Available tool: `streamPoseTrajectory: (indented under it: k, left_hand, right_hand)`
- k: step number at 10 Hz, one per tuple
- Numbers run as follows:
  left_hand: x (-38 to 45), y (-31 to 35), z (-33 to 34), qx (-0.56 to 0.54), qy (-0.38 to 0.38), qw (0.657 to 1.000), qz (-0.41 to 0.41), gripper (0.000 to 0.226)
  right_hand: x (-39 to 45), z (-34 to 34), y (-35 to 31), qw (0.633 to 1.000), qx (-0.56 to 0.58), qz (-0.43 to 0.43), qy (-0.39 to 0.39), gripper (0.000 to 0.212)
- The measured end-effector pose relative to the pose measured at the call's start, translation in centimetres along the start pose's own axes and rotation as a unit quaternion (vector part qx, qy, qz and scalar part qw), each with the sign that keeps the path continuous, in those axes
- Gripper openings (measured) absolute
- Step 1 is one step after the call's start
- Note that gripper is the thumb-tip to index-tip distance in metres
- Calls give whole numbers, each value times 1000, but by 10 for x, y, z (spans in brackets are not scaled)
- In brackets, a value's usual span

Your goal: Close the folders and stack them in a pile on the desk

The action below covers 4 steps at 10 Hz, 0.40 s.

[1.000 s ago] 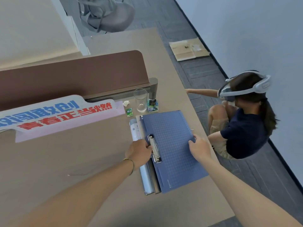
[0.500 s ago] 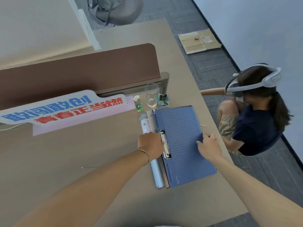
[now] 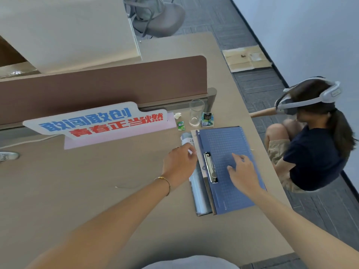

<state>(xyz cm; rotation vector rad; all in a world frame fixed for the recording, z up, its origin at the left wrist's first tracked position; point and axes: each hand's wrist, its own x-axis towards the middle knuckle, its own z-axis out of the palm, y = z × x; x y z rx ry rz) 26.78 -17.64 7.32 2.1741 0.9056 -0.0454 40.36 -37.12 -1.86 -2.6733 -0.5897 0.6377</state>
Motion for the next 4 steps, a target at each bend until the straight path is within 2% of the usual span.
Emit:
streamPoseTrajectory:
  k: [1,2,3,4]
  left_hand:
    - [-18,10,-29,-61,61,996,33,22]
    - [-41,35,-69,-149,144,975,77,22]
    - [-74,67,-127,-245,250,923,158,22]
    - [-119,90,-188,-383,306,830,267,23]
  right_hand:
    - [-23,-9,-75,989,137,-49,-20,51]
    - [-58,-40,-156,954,271,-128,-17,42]
    - [-105,-91,-232,892,382,-241,-3,43]
    - [-149,-133,-277,835,437,-334,14,36]
